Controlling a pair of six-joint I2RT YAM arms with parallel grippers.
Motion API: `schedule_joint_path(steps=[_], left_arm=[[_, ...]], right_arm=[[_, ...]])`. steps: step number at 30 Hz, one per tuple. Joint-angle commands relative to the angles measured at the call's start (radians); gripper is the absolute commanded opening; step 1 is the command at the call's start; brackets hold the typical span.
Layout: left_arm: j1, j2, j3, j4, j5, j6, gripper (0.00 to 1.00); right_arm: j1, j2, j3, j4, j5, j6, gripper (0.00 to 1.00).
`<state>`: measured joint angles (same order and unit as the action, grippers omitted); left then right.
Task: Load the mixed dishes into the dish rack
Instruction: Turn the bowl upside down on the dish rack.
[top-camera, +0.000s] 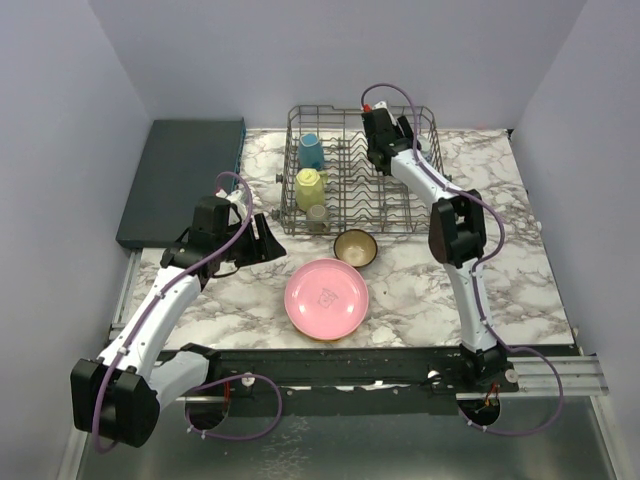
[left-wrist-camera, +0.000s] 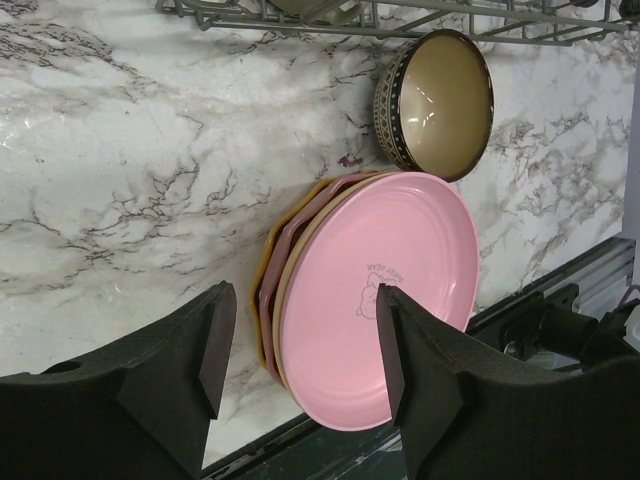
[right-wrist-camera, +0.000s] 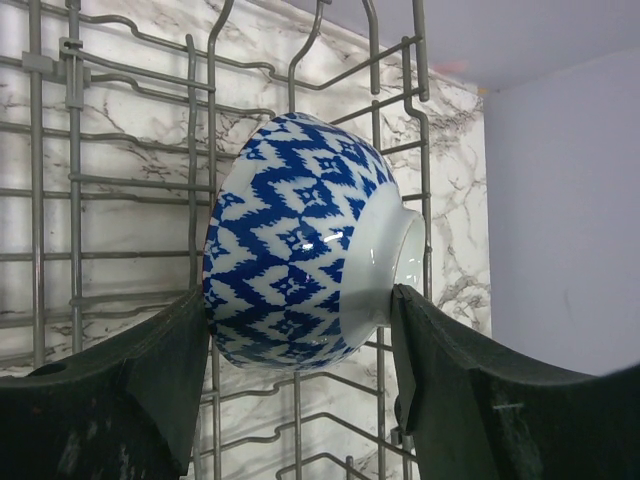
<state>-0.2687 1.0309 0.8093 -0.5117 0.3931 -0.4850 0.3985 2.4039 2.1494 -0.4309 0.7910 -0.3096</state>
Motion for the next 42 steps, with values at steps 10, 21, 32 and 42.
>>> schedule_joint_path(steps=[10,21,32,42], left_arm=[[-0.004,0.006,-0.004,-0.004,-0.036,0.017,0.64],[-0.004,0.017,-0.001,-0.005,-0.041,0.020,0.64],[-0.004,0.027,0.001,-0.007,-0.048,0.021,0.64],[-0.004,0.033,0.004,-0.010,-0.053,0.024,0.64]], right_arm=[[-0.025,0.075,0.060,0.073,0.036,-0.041,0.18],[-0.042,0.108,0.067,0.081,0.026,-0.042,0.20],[-0.044,0.143,0.086,0.075,0.018,-0.033,0.27],[-0.044,0.146,0.096,0.051,0.008,-0.010,0.56]])
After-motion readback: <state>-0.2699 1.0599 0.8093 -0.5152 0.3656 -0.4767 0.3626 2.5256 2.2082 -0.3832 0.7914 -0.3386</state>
